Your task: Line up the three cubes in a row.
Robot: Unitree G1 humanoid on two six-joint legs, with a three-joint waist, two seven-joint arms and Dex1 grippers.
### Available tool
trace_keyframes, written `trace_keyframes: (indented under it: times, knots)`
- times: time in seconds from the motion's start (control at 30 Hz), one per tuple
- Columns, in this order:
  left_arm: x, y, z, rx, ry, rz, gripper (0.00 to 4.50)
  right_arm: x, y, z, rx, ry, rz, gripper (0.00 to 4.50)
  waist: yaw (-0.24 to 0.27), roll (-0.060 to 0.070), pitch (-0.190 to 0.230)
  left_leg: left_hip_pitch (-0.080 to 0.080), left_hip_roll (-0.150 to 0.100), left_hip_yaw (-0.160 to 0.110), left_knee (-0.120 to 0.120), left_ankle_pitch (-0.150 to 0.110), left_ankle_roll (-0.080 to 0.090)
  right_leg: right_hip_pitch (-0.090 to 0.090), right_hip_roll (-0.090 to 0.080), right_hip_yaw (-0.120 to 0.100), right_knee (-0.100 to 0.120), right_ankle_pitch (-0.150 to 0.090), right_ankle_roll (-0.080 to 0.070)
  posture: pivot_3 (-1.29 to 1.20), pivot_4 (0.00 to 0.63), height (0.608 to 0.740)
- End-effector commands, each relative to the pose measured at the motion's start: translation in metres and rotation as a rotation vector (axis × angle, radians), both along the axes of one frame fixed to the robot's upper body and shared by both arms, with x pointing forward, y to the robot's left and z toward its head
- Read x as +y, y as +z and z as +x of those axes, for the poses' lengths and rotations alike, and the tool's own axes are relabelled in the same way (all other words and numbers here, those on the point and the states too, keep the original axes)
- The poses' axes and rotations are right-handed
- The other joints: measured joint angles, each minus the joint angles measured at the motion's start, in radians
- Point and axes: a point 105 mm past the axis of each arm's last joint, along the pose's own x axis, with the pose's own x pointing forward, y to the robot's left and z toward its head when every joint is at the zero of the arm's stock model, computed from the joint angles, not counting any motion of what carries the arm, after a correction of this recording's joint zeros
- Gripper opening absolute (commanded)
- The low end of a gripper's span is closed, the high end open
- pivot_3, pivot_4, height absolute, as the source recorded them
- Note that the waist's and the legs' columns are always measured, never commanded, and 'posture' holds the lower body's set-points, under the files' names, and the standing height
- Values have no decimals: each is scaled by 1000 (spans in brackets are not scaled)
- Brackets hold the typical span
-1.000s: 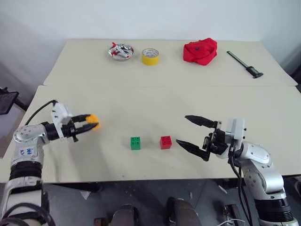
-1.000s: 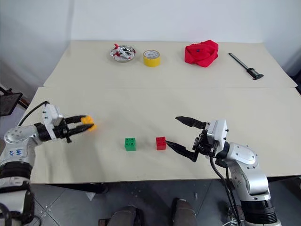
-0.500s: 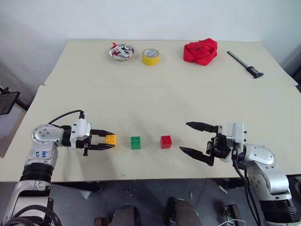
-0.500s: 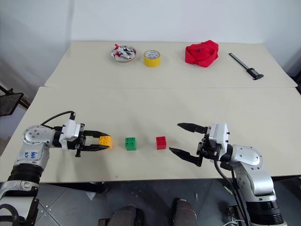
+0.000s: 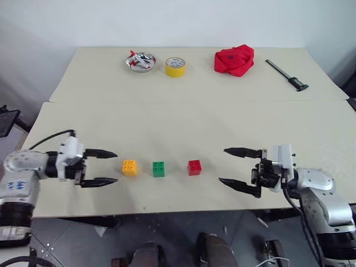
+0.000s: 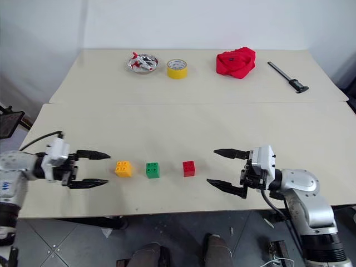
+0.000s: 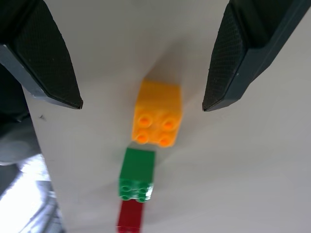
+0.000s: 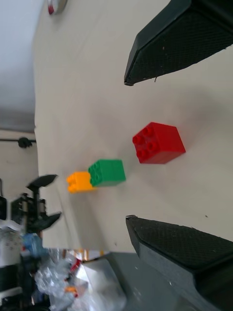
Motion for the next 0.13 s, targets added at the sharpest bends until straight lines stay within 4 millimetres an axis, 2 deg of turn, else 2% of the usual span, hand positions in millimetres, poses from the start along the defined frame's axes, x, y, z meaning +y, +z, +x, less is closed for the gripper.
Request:
trace_keyframes:
  times: [0.03,0.13]
  knots:
    - [31,10,-9,-81,164,46,4197,-14,9,0,-20,36,-64,4500,-1,0,0,0,0,-1,0,0,1,0,0,1,0,0,0,0,150,740]
    - [36,14,-8,-120,233,12,4197,-16,11,5,-31,42,-71,4500,3,0,0,0,0,-1,1,-1,1,0,0,0,-1,0,0,0,150,740]
